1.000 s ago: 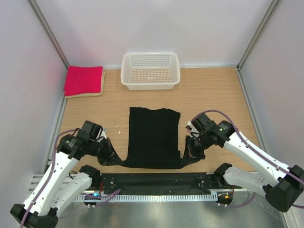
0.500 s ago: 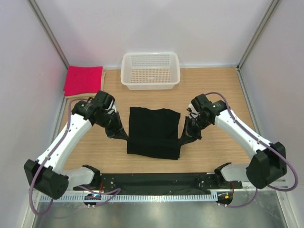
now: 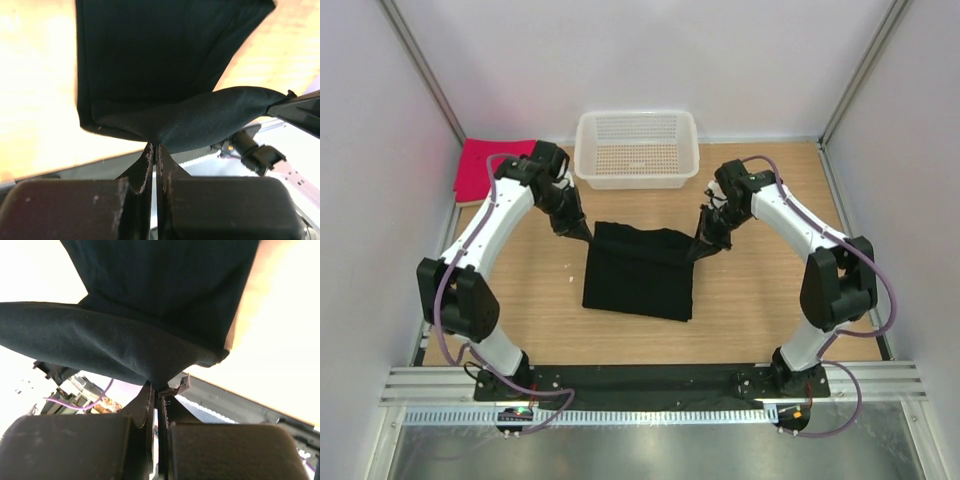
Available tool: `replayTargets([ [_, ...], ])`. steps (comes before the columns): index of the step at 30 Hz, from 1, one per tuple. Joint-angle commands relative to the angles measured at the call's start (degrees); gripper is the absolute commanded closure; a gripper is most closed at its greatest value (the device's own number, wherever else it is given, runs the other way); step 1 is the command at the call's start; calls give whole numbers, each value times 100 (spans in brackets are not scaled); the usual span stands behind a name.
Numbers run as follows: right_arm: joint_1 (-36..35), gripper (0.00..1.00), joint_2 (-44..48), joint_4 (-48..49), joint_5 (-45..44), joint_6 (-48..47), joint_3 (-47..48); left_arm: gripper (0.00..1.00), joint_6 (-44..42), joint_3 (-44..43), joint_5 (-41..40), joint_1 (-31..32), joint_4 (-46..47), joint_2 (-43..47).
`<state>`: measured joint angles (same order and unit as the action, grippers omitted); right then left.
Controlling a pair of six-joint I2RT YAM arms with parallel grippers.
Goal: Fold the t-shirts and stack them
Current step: Fold the tshirt
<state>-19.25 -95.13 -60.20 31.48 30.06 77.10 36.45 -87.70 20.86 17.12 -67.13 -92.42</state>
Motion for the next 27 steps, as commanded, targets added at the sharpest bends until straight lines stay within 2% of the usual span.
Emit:
replayTargets([
  [1, 105, 99, -390, 211, 33, -158, 525, 100, -357, -519, -12, -174, 200, -337],
  [11, 403, 99, -1402, 194, 130, -299, 1377, 100, -480, -1354, 155, -227, 745, -1453],
  [17, 553, 99, -1754, 228, 261, -308, 1676, 100, -498, -1952, 111, -236, 737, -2121],
  [25, 738, 88, -2571, 649, 104, -124, 2343, 100, -384, -2137, -380, -271, 895, -2859],
  [27, 843, 87, -2772, 834, -54, -28, 2423, 95, -419, -2146, -714, -280, 1114, -2992],
])
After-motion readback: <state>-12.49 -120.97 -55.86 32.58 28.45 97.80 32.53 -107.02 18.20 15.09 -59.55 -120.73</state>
